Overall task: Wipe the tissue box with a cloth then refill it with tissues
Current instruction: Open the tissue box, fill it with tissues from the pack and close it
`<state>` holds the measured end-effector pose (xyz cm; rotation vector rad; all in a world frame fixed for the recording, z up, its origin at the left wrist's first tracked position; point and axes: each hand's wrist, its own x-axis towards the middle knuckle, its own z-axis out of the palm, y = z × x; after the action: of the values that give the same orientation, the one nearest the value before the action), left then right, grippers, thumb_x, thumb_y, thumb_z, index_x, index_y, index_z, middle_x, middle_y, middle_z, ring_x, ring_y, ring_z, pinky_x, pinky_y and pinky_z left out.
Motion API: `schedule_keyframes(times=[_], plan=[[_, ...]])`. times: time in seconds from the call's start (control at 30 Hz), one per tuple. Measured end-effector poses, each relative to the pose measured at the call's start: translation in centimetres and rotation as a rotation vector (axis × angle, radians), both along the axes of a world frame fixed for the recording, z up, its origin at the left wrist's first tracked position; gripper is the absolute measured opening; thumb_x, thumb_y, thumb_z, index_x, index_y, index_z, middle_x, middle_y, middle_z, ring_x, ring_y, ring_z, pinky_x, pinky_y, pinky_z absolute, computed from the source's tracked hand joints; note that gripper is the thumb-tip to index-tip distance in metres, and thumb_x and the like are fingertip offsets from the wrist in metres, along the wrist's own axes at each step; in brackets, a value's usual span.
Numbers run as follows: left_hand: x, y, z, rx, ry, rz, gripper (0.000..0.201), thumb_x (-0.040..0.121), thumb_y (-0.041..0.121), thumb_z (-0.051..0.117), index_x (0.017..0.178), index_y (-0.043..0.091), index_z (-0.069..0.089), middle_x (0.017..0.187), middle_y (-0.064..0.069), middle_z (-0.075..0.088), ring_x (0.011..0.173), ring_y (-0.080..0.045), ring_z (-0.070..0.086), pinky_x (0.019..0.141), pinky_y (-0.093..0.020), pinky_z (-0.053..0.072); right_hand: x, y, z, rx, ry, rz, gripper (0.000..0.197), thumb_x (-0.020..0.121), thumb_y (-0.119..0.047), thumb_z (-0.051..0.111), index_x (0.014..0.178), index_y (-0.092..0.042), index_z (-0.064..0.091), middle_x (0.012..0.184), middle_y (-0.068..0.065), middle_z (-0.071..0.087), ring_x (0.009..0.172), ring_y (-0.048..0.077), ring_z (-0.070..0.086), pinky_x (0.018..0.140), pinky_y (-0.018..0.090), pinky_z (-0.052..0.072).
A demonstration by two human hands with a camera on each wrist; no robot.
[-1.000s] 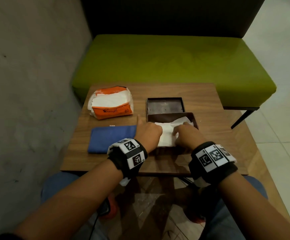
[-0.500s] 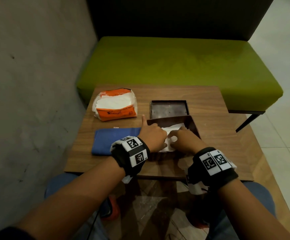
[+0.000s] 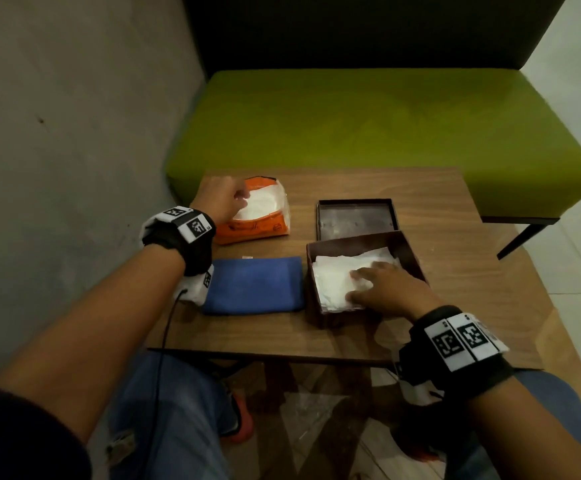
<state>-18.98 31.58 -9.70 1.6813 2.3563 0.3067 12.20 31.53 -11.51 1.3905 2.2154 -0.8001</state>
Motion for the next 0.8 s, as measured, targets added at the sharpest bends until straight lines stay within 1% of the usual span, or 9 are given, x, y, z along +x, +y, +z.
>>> schedule_keyframes(times=[0.1,0.23,0.3,0.4,0.47,0.57,0.67,0.73,0.8], plan=[[-0.6,0.6,-1.1,-0.174,0.072,-0.124,0.025,0.08,0.024,0.072,0.101,0.011,0.071,0.105,-0.008,0.07,0.1,-0.025,0.062,0.089,-0.034,0.047,0.1,-0.1,-0.1,0.014,-0.002,-0.012,0.064,0.088,-0.052,0.053,0.147,-0.04,0.032,0.16,-0.001,0.019,0.148,0.023,0.016,0.113,0.047,0.029],[-0.4,0.8,-1.8,-0.274,0.228,-0.237,0.039,0.079,0.034,0.069,0.113,0.015,0.064,0.112,-0.004,0.066,0.102,-0.023,0.058,0.083,-0.032,0.043,0.0,-0.4,-0.1,0.033,-0.007,-0.025,0.065,0.088,-0.052,0.052,0.148,-0.041,0.029,0.161,-0.003,0.015,0.149,0.022,0.01,0.112,0.046,0.027],[-0.1,0.7,-2.2,-0.254,0.272,-0.253,0.038,0.081,0.03,0.067,0.116,0.015,0.061,0.114,-0.006,0.064,0.104,-0.025,0.057,0.082,-0.032,0.042,-0.1,-0.4,-0.2,0.036,-0.009,-0.031,0.065,0.089,-0.051,0.052,0.148,-0.041,0.028,0.161,-0.003,0.015,0.149,0.022,0.01,0.112,0.045,0.026],[0.4,0.7,-2.5,-0.193,0.304,-0.238,0.027,0.086,0.024,0.062,0.109,0.011,0.061,0.112,-0.011,0.064,0.103,-0.029,0.057,0.082,-0.035,0.044,-0.1,-0.5,-0.4,0.043,-0.011,-0.037,0.064,0.089,-0.051,0.051,0.148,-0.041,0.027,0.162,-0.003,0.013,0.149,0.022,0.006,0.113,0.046,0.025],[0.4,0.8,-2.4,-0.175,0.314,-0.25,0.022,0.087,0.026,0.061,0.103,0.011,0.062,0.107,-0.011,0.066,0.1,-0.03,0.058,0.078,-0.034,0.042,0.0,-0.6,-0.6,0.053,-0.011,-0.036,0.064,0.09,-0.051,0.05,0.148,-0.042,0.026,0.162,-0.003,0.012,0.15,0.022,0.006,0.114,0.045,0.024],[-0.2,0.7,-1.8,-0.171,0.282,-0.267,0.02,0.089,0.03,0.061,0.091,0.01,0.062,0.095,-0.01,0.066,0.094,-0.029,0.058,0.068,-0.029,0.033,0.0,-0.5,-0.5,0.06,-0.009,-0.036,0.063,0.09,-0.052,0.05,0.148,-0.042,0.027,0.162,-0.003,0.012,0.149,0.021,0.007,0.114,0.045,0.024],[-0.7,0.4,-1.8,-0.122,0.237,-0.262,0.018,0.089,0.028,0.059,0.083,0.011,0.062,0.088,-0.011,0.066,0.089,-0.03,0.059,0.065,-0.03,0.03,0.0,-0.5,-0.4,0.065,-0.004,-0.035,0.062,0.09,-0.052,0.05,0.148,-0.043,0.027,0.162,-0.003,0.013,0.149,0.021,0.008,0.113,0.045,0.025],[-0.6,0.1,-2.1,-0.082,0.228,-0.251,0.019,0.09,0.028,0.057,0.084,0.011,0.063,0.086,-0.013,0.066,0.088,-0.032,0.059,0.064,-0.03,0.031,0.0,-0.5,-0.4,0.069,0.0,-0.033,0.062,0.09,-0.052,0.05,0.147,-0.043,0.027,0.162,-0.003,0.013,0.149,0.02,0.009,0.113,0.045,0.026],[-0.6,-0.2,-2.3,-0.025,0.188,-0.219,0.02,0.091,0.026,0.054,0.092,0.01,0.065,0.091,-0.014,0.067,0.09,-0.033,0.059,0.065,-0.03,0.035,0.0,-0.6,-0.4,0.074,-0.001,-0.033,0.061,0.091,-0.052,0.049,0.147,-0.042,0.028,0.162,-0.003,0.014,0.149,0.019,0.01,0.113,0.044,0.026]])
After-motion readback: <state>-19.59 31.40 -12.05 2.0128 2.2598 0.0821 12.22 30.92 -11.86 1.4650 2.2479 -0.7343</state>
